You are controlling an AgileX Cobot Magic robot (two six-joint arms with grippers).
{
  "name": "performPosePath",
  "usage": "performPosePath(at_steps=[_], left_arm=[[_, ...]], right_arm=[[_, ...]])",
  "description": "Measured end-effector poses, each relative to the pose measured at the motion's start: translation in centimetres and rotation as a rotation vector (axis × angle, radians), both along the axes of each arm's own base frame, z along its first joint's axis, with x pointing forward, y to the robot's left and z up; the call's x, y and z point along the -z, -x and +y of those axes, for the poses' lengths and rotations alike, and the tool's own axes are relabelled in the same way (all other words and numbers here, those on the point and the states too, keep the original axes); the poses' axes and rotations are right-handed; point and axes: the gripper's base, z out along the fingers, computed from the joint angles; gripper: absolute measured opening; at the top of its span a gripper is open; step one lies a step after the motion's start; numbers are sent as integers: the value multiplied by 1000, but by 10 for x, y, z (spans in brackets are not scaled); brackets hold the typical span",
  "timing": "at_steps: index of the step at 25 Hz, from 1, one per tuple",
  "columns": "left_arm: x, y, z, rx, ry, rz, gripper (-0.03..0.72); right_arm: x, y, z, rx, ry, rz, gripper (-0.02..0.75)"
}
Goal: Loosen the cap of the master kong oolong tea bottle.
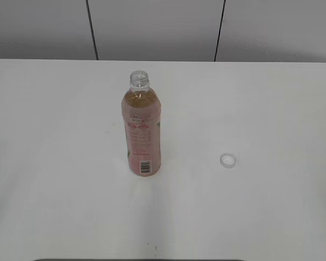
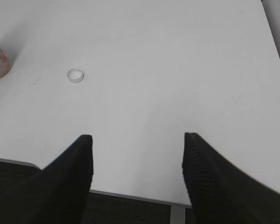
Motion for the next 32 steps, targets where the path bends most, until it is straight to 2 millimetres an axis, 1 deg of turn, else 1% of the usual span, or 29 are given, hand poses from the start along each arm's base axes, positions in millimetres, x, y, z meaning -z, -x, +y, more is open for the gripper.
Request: performPosePath(at_steps=[5, 18, 25, 32], left_arm=[[0, 0, -2, 28, -5, -1, 489], [0, 0, -3, 28, -6, -4, 489], [0, 1, -5, -132, -7, -4, 489], [0, 1, -5, -148, -8, -4, 489]], right_arm=[[0, 0, 1, -8, 2, -4, 428], [-1, 0, 1, -2, 0, -9, 424], [-1, 1, 3, 228, 1, -9, 424], [-1, 1, 3, 252, 1, -9, 424]])
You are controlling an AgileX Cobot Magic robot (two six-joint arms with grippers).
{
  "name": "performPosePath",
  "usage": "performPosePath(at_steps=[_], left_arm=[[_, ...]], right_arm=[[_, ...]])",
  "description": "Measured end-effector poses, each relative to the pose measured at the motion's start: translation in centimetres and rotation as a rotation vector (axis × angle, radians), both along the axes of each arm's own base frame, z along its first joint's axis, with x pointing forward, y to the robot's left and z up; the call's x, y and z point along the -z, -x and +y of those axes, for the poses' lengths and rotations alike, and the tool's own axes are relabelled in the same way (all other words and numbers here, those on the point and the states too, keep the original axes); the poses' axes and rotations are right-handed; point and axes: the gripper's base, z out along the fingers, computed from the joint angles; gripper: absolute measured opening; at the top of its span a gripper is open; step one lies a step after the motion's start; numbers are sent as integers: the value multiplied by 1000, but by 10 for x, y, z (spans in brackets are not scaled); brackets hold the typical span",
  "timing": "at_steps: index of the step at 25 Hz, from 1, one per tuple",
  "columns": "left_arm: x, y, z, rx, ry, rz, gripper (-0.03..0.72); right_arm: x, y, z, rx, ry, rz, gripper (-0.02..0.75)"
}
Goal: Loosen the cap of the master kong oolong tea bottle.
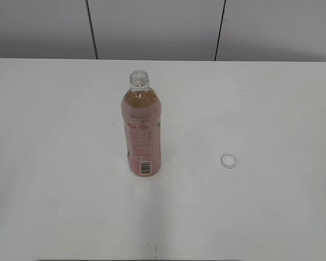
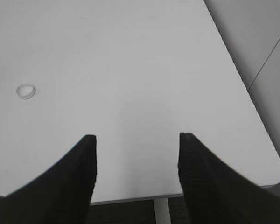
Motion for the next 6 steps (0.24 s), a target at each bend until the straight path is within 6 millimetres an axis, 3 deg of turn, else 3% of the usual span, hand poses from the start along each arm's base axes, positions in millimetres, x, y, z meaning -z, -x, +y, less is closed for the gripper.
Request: performPosePath(at_steps=[6], left_arm=[[0, 0, 0, 0, 0, 0, 489]], right_arm=[[0, 0, 0, 0, 0, 0, 424]])
